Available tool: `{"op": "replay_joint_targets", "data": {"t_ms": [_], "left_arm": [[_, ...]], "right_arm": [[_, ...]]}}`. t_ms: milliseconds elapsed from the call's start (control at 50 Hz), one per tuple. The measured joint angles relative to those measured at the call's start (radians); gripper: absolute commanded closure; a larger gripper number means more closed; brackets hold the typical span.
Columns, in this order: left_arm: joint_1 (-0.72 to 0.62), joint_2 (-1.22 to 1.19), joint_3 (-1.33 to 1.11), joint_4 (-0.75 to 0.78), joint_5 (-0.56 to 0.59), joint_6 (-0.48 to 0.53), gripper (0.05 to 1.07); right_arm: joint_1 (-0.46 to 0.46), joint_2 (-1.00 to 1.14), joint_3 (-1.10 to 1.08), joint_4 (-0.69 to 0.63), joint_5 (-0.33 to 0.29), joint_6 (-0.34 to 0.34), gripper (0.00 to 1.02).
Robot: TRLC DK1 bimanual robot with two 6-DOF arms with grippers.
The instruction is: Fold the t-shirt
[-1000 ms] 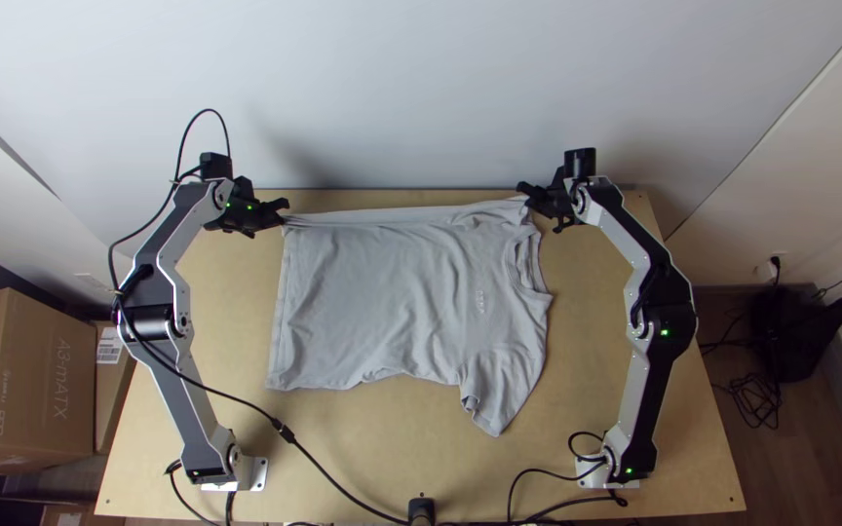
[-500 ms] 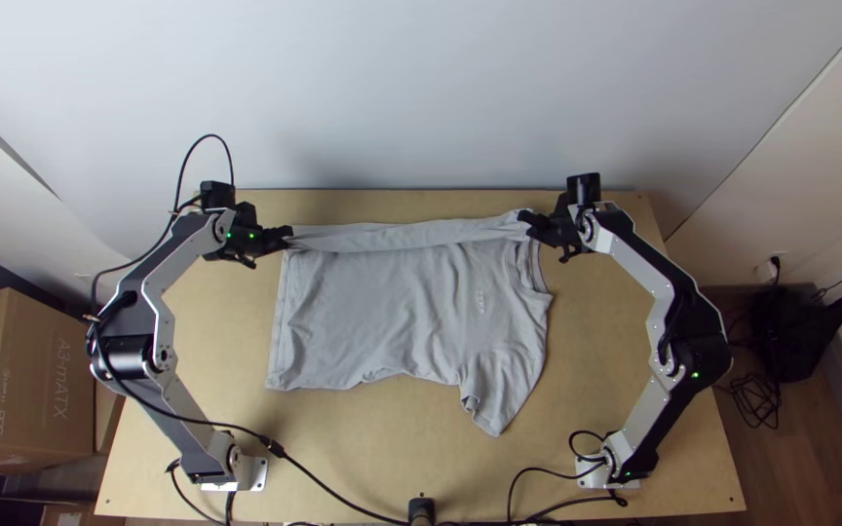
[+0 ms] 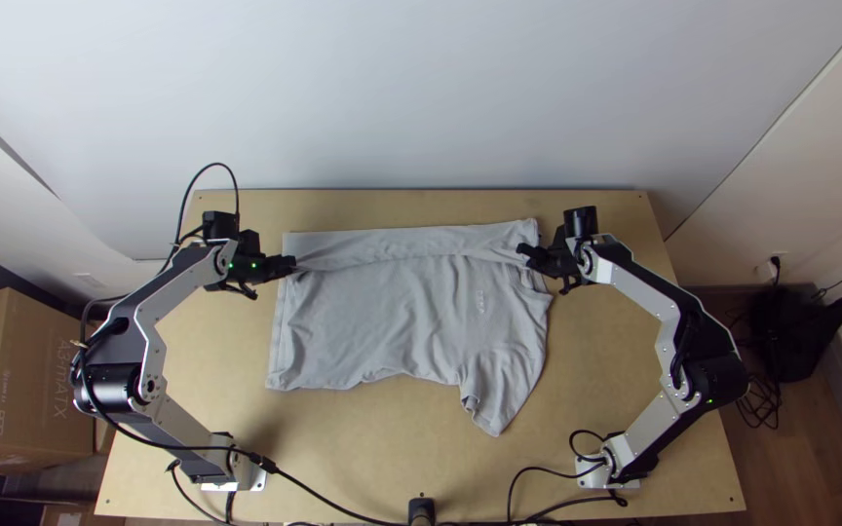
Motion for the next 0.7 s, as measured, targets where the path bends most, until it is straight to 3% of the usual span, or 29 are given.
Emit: {"op": "replay_joint_targets", "data": {"t_ms": [160,280,520,700], "left_arm": [[0.025,-0.001,-0.028,0.020,-0.030,0.034,0.10],[0.079,-0.018,-0.028,0.018,-0.031,0.052,0.10],[0.133,-0.208,0.013,-0.136,0.016,0.063,0.10],[0.118,-0.426,0.005,-0.209,0.034,0.067,0.10]], "right_arm": [[-0.002,-0.005,-0.036,-0.003,0.000,0.008,0.07],[-0.006,-0.070,-0.067,-0.027,0.000,0.008,0.04],[-0.112,-0.214,-0.055,-0.237,-0.047,-0.031,0.04],[-0.097,-0.371,-0.055,-0.547,-0.097,-0.050,0.04]]}}
